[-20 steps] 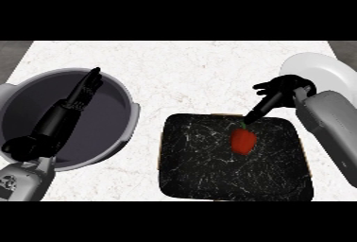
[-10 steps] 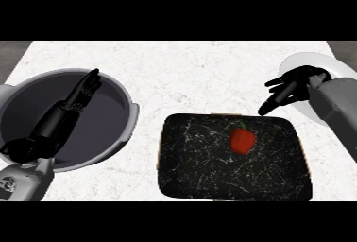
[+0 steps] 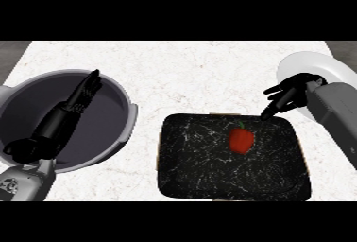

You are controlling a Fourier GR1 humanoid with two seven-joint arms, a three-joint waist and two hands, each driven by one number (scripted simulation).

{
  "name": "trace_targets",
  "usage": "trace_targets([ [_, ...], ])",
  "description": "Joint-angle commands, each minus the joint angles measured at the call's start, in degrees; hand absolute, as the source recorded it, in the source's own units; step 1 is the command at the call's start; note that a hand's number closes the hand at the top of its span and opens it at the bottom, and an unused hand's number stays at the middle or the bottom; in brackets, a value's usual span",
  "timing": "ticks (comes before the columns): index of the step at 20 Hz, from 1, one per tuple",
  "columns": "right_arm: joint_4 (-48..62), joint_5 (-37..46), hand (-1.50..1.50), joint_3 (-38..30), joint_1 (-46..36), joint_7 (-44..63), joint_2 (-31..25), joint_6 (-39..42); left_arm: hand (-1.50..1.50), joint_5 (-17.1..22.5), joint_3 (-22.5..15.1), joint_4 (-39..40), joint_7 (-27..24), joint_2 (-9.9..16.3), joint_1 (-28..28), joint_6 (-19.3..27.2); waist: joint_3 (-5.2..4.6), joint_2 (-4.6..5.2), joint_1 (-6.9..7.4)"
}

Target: Pick the bell pepper from the tray and place it in the plate

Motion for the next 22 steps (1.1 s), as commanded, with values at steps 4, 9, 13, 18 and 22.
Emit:
trace_targets([
  [4, 0.1, -1.6, -1.5, 1.7, 0.3, 7.8, 3.6, 5.8, 0.0, -0.6, 1.1, 2.0, -1.4, -0.7, 0.3, -1.6, -0.02, -0.07, -0.5],
  [9, 1.4, -2.4, -1.5, 2.9, 1.5, 7.1, 4.7, 6.2, 0.0, -1.2, 2.1, 1.8, -1.3, -1.6, 0.0, -1.2, -0.02, -0.03, -0.7],
  [13, 0.0, -2.6, -1.5, 5.0, 5.0, 5.8, 5.3, 6.6, 0.0, -2.6, 1.5, -0.2, 0.2, -2.3, 0.6, -0.1, -0.01, -0.18, -1.02],
  [18, -3.1, -4.3, -1.5, 6.6, 6.9, 6.4, 7.5, 5.6, 0.0, -0.3, 4.4, -0.6, -0.8, 0.1, 2.3, -3.1, -0.04, -0.27, -0.8],
  [22, -4.8, -4.9, -1.5, 7.9, 8.9, 6.5, 8.4, 3.7, 0.0, -1.9, 2.6, -2.9, 0.5, -1.7, 2.7, -1.5, -0.03, -0.52, -0.9],
])
